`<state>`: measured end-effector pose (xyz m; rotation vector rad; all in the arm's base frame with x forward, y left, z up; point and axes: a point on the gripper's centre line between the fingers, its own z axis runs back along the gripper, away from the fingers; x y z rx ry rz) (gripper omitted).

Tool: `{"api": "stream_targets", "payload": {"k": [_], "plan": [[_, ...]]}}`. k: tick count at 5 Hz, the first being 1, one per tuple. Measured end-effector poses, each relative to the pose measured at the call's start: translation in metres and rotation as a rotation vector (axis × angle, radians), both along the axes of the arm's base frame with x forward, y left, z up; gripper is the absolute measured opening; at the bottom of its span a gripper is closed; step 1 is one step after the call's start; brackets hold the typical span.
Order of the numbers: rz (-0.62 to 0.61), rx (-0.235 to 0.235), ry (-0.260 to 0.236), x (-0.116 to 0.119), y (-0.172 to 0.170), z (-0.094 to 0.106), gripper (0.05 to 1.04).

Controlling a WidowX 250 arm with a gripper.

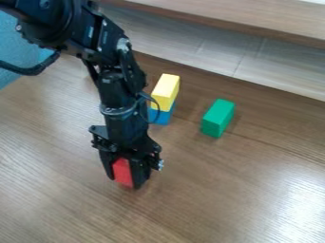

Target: Move the red cube towards the right side

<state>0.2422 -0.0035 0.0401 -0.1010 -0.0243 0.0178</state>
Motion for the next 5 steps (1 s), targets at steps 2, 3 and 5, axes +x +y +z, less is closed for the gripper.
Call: {"api": "stream_targets", "payload": {"k": [2,3,5], "plan": [[-0.085,-0.013,-0.016,-0.002,-0.027,0.004,0.593],[-0.122,-0.017,-0.027,-0.004,-0.040,0.006,0.593],[-0.175,-0.024,-0.032,-0.007,-0.060,0.008,0.593]]}}
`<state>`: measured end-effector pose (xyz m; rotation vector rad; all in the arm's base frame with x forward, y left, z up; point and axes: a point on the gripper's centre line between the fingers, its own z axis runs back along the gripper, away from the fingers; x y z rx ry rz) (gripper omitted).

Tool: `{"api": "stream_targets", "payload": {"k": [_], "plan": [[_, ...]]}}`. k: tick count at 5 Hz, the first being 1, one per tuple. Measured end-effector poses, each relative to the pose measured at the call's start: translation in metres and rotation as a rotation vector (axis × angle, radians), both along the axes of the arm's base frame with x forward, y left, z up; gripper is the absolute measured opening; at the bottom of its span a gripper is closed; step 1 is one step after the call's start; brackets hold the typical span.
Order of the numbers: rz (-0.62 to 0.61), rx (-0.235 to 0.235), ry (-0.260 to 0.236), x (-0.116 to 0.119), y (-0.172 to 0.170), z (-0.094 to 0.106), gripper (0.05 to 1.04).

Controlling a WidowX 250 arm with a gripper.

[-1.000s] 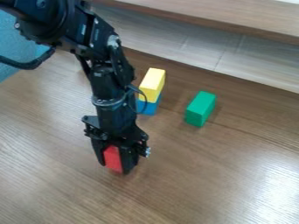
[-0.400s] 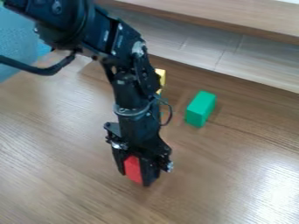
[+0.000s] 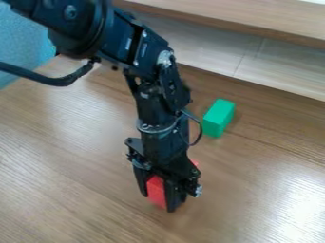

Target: Move the red cube towards the right side

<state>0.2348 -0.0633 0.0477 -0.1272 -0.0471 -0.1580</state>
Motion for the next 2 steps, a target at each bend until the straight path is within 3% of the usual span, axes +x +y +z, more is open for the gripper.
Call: {"api": "stream_targets", "payload": {"k": [2], "plan": [[-0.035,-0.011,-0.002,-0.0027,-0.0120,-0.0001,0.593]]}}
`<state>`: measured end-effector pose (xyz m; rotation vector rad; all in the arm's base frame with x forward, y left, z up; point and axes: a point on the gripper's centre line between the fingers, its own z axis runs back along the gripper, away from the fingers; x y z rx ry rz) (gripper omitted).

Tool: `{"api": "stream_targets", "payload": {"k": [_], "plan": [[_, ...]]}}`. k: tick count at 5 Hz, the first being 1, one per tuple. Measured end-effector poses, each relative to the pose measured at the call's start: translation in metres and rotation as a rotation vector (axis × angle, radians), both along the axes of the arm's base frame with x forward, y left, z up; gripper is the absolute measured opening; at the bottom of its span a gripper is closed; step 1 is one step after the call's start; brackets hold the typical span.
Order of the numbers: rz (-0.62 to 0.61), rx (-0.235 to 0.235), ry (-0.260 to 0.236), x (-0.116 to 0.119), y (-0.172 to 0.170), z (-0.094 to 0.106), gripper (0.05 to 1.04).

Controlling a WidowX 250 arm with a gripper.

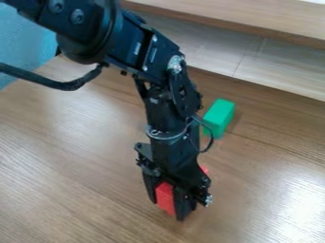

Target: Move the red cube towards the right side

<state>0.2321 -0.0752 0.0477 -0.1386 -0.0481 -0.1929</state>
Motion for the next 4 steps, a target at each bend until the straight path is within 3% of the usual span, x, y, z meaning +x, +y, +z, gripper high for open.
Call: {"api": "stream_targets", "payload": {"k": [2,3,4], "plan": [[-0.013,-0.003,0.002,-0.0010,-0.0044,-0.0014,0.610],[-0.028,0.002,0.009,-0.0026,-0.0071,-0.0033,0.681],[-0.022,0.011,0.011,-0.0027,-0.0060,-0.0035,0.958]]}}
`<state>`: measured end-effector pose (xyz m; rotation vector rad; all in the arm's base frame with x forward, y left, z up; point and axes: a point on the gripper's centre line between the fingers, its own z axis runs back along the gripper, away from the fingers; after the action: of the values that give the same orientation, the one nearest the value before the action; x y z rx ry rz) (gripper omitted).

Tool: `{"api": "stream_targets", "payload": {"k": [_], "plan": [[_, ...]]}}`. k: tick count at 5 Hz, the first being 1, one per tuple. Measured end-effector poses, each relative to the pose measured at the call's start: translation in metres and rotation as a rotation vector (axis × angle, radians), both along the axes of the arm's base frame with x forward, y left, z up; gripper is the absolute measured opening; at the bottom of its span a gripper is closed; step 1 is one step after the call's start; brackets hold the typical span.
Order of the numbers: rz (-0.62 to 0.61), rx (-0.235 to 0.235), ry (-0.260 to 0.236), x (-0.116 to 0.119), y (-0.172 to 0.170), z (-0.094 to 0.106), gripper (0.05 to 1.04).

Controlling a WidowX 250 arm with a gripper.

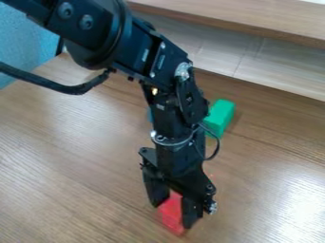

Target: Move the red cube towards the right side

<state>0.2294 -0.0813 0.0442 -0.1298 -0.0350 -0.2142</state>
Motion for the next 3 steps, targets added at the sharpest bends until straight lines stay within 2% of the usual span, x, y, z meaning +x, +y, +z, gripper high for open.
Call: {"api": "stream_targets", "payload": {"k": [1,2,3], "plan": [[-0.001,0.001,0.000,0.000,0.000,0.000,1.003],[-0.007,0.002,0.008,-0.001,0.000,0.000,0.999],[-0.004,-0.022,-0.019,0.005,-0.003,0.014,0.999]]}}
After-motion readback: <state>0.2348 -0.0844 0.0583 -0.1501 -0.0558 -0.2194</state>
